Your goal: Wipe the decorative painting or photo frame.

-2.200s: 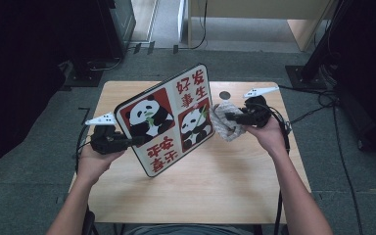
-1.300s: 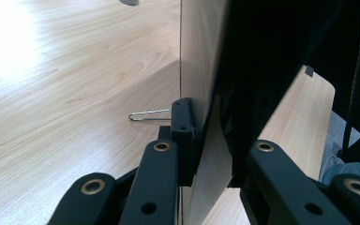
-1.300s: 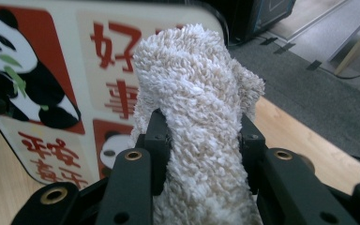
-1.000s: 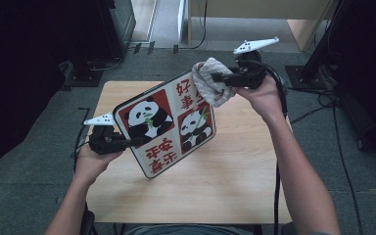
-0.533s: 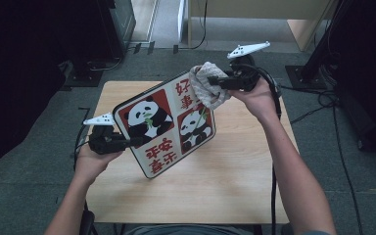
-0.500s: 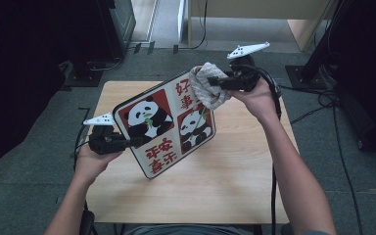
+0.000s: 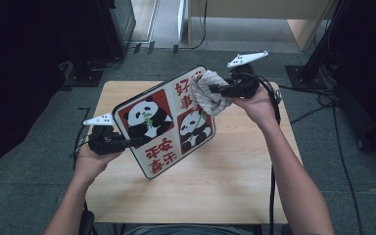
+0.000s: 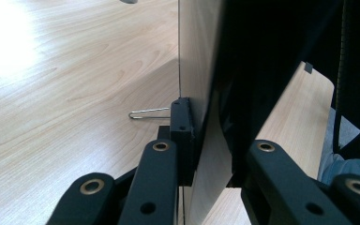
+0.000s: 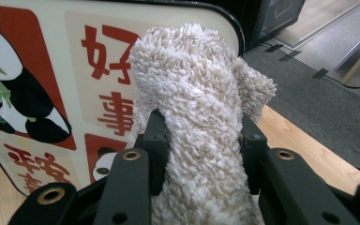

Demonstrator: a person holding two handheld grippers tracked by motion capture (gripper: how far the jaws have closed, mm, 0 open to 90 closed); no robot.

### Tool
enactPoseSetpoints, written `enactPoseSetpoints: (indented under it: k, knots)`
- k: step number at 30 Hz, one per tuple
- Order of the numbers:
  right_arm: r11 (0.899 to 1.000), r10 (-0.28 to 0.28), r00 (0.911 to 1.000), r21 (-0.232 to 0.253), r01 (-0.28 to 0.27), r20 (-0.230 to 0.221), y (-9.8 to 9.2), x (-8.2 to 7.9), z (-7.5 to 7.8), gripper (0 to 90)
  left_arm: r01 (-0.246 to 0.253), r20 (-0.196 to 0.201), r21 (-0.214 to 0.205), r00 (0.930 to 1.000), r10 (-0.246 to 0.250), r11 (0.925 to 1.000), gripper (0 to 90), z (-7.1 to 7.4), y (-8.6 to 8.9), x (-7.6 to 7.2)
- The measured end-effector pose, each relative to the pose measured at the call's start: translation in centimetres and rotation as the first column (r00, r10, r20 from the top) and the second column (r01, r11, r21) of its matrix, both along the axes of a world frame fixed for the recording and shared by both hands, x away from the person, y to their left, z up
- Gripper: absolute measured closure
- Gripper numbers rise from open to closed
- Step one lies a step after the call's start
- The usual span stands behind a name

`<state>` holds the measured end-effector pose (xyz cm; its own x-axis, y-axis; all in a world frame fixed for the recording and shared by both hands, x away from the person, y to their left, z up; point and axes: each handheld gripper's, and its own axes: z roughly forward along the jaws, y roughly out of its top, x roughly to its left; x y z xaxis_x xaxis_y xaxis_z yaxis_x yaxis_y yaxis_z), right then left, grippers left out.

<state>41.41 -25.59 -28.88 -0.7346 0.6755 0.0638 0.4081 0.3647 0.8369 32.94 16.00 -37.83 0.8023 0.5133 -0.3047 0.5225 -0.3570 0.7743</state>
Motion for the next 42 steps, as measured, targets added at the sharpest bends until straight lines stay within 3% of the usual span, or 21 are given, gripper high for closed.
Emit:
enactPoseSetpoints:
  k: [19,42]
  knots:
    - [1.0,-0.001,0.9995,0.031,0.002,-0.031,-0.4,-0.5,-2.8,65.1,0.004,0.003,0.004,1.0,-0.004,1.0,80.1,0.0,0.0,0.0]
    - [1.0,0.007,0.9981,0.029,-0.005,-0.061,-0.9,-1.5,-6.3,64.8,-0.002,0.006,0.004,1.0,0.002,1.0,80.2,0.0,0.0,-0.1]
